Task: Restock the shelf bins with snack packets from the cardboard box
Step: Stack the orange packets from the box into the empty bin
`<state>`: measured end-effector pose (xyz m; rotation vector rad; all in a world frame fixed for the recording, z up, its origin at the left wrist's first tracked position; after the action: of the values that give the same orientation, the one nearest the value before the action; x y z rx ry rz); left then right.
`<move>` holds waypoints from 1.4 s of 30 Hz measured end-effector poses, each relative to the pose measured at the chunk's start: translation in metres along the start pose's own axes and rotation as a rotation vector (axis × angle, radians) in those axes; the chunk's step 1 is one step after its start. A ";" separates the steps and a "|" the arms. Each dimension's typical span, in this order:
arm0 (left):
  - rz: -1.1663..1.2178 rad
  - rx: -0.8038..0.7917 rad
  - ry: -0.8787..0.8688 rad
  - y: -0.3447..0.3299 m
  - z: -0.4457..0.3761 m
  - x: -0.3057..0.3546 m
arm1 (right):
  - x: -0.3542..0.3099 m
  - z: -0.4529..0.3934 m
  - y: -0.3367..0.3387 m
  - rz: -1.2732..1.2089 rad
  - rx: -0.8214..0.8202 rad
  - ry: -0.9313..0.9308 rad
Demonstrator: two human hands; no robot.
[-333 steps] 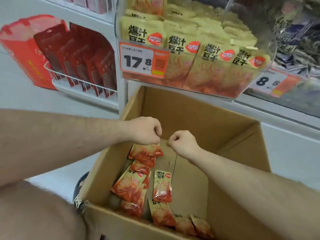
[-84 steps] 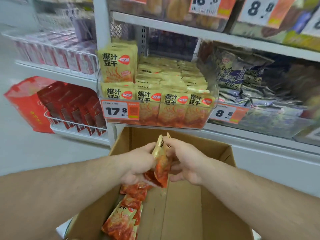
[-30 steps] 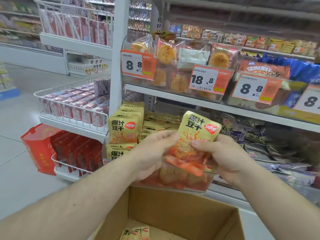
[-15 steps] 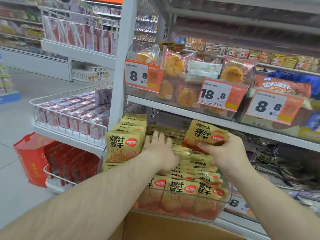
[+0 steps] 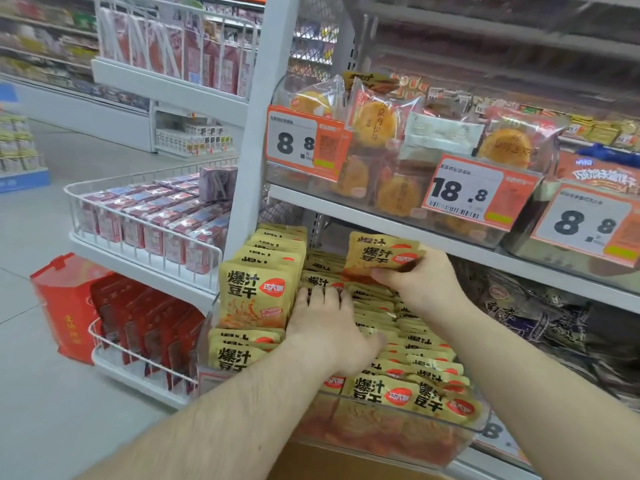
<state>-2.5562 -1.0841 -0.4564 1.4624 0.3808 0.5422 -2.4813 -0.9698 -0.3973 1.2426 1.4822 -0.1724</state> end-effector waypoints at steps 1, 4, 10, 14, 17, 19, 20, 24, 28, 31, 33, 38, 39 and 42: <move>0.005 0.020 -0.002 -0.001 0.001 0.000 | -0.003 -0.003 -0.005 0.024 -0.018 0.009; 0.021 0.069 -0.006 -0.004 0.002 0.000 | -0.010 -0.008 -0.016 0.082 -0.077 0.040; 0.039 0.110 -0.012 -0.005 0.003 0.000 | -0.013 -0.020 -0.039 0.095 -0.133 -0.012; 0.041 0.121 -0.013 -0.004 0.003 0.000 | -0.006 -0.027 -0.052 0.075 -0.159 -0.101; 0.049 0.118 -0.017 -0.004 0.003 0.000 | 0.003 -0.032 -0.061 0.051 -0.162 -0.242; 0.045 0.109 -0.015 -0.004 0.003 0.000 | 0.008 -0.035 -0.068 0.094 -0.178 -0.283; 0.042 0.102 -0.012 -0.004 0.002 0.000 | 0.009 -0.036 -0.070 0.132 -0.186 -0.284; 0.043 0.079 -0.007 -0.005 0.001 0.000 | 0.008 -0.039 -0.071 0.250 -0.209 -0.271; 0.042 0.071 -0.005 -0.006 0.001 0.000 | 0.004 -0.039 -0.072 0.344 -0.231 -0.256; 0.038 0.066 -0.006 -0.005 0.001 0.000 | 0.002 -0.040 -0.073 0.393 -0.238 -0.247; 0.039 0.061 -0.006 -0.005 0.001 0.001 | 0.002 -0.040 -0.073 0.405 -0.240 -0.252; 0.044 0.045 0.004 -0.005 0.000 0.000 | 0.004 -0.040 -0.075 0.434 -0.222 -0.257; 0.043 0.047 0.002 -0.006 0.000 0.001 | 0.004 -0.040 -0.075 0.432 -0.217 -0.260; 0.034 0.056 0.004 -0.006 -0.002 0.000 | 0.003 -0.039 -0.074 0.422 -0.210 -0.275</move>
<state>-2.5562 -1.0825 -0.4624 1.5245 0.3771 0.5656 -2.5605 -0.9734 -0.4231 1.2730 0.9525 0.0905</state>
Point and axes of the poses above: each hand's wrist, its own z-axis away from the middle knuckle, its own y-axis out of the back of the hand, x = y × z, the point moved 2 cm from there along -z, towards the middle knuckle, and after that the axes turned 2 degrees about -z, right-handed, at the moved point
